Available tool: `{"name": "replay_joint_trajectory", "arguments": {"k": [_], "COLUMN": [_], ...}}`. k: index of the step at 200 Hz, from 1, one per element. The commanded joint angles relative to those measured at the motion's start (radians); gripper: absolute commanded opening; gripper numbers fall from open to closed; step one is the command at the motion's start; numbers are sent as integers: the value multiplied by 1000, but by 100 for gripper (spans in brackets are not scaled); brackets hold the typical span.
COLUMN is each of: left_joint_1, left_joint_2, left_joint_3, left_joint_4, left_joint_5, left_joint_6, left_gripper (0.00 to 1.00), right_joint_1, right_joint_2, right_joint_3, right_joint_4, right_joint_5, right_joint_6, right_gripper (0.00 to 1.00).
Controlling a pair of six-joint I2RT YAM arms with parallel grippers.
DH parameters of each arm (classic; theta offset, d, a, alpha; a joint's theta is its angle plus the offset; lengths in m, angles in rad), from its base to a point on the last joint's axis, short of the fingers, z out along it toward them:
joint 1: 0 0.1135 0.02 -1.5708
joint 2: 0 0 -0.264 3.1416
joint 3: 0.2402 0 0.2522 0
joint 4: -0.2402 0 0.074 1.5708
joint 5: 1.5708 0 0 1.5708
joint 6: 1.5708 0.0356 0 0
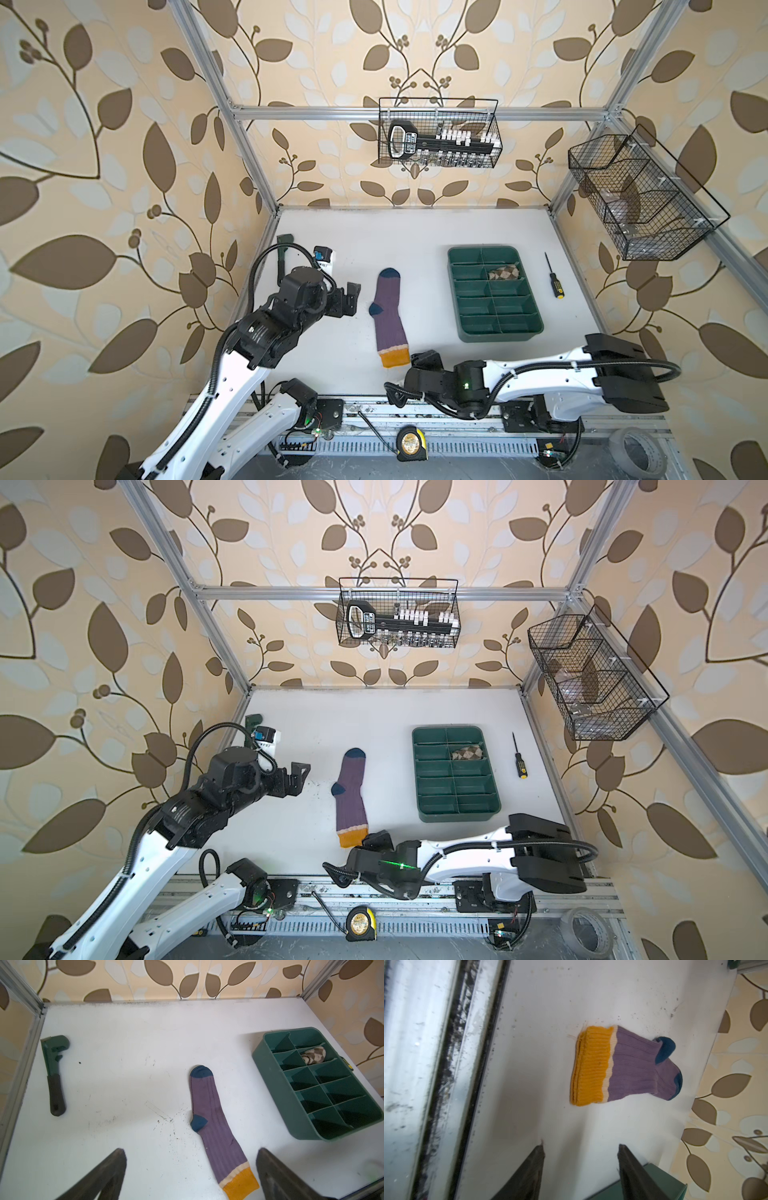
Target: Roll the socks
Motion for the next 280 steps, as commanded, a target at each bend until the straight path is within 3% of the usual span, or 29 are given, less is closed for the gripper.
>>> {"name": "replay_joint_trajectory", "arguments": {"k": [1,28,57,91,108,126,165,203,249,280], "left_joint_1": [-6,-7,-6,-7,-8,-17,-76,-202,-352,-426], "left_joint_2": [-65,-84,-70,-76,-85,-97,-135,-112,-79,-107], "left_joint_3": [-36,-54,-44,-45,-44,-38,-15,19,-5,-120], "left_joint_4": [97,86,60,64,67,59,1,-48,-100,-50], "left_joint_5": [-9,-40,-65,-13,71,167,237,148,57,-20], "left_joint_6": [106,102,102,147,199,292,547,699,844,934], "left_gripper": [99,99,99,98,94,87,94,94,88,87], "right_joint_1": [-11,-45,-88,-122,-128,-139,-205,-304,-393,-445], "right_joint_2": [71,154,208,235,228,215,225,309,430,465], "right_joint_3": [13,30,37,58,68,95,221,327,455,525], "right_joint_4": [161,214,213,155,118,45,-182,-336,-461,-499], "right_joint_5": [-4,-25,-64,-109,-143,-217,-472,-718,-887,-967], "right_joint_6": [-125,-131,-107,-52,-26,17,129,165,163,151], "right_gripper": [59,58,50,22,8,0,0,0,0,0]}}
